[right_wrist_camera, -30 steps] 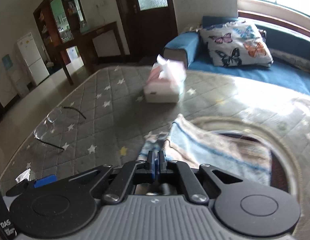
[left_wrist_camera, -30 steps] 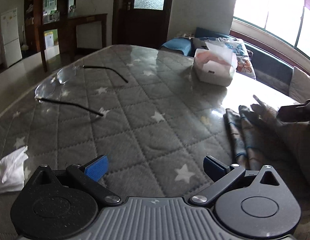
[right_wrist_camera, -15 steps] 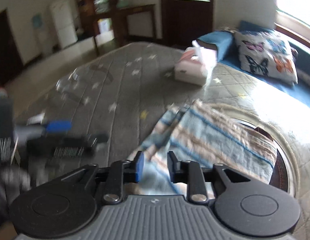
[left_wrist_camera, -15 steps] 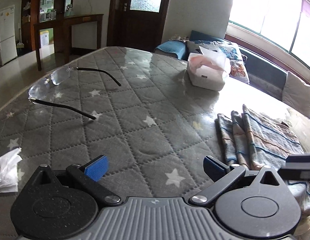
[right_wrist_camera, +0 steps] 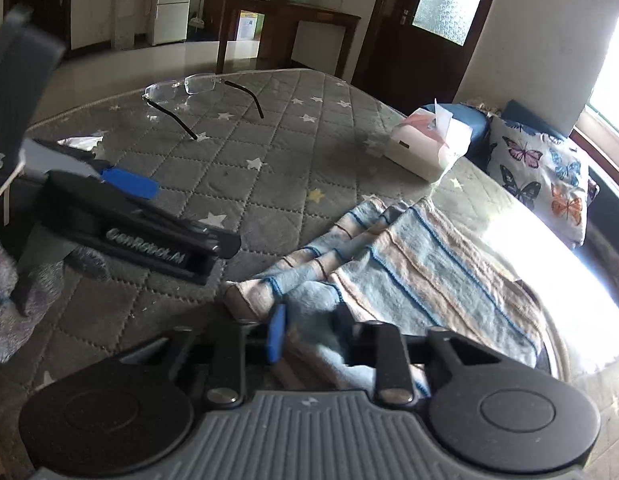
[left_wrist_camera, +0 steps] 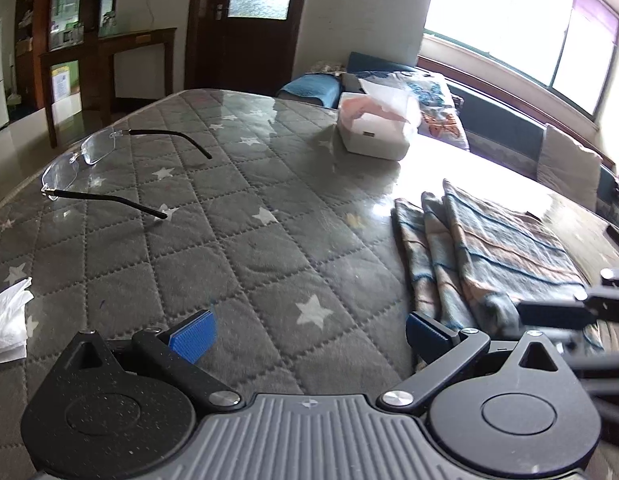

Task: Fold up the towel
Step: 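Lift the held edge with the right gripper and fold it over the towel, then release the edge from the right gripper onto the folded towel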

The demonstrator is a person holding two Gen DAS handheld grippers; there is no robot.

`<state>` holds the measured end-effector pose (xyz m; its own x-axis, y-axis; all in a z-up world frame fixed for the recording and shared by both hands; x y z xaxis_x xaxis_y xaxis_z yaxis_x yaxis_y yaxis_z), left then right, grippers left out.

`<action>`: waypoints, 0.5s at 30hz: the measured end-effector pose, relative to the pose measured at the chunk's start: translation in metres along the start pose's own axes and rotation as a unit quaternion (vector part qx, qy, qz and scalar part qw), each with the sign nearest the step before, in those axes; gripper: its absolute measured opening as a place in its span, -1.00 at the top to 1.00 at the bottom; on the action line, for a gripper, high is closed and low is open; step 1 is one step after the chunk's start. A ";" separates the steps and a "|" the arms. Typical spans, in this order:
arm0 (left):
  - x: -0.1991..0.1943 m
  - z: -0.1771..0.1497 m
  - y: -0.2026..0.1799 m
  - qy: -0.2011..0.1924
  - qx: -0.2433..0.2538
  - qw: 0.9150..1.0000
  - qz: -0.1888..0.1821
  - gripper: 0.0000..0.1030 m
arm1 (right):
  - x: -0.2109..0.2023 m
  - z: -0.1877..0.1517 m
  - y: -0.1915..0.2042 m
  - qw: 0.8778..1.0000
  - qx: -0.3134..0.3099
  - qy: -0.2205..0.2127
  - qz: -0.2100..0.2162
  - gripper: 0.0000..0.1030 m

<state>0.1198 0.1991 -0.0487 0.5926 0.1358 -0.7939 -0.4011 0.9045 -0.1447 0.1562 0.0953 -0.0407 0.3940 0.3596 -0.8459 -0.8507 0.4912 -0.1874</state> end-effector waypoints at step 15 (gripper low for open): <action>0.002 -0.014 -0.009 -0.002 0.050 0.999 0.003 -1.00 | -0.051 0.031 -0.033 0.987 0.120 -0.093 0.049 0.90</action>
<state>0.1154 0.1854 -0.0573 0.5939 0.1434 -0.7917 -0.3336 0.9393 -0.0801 0.1748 0.0851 0.0243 0.3903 0.5421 -0.7442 -0.7896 0.6128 0.0323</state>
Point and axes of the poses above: each gripper's, at about its wrist camera, not at the fingertips, and x roughly the way its jaws point, y to its left, z to its top, the point moved 8 cm from there along x, roughly the way its jaws point, and after that the axes turned 11 degrees about y, right-handed, at the moved point
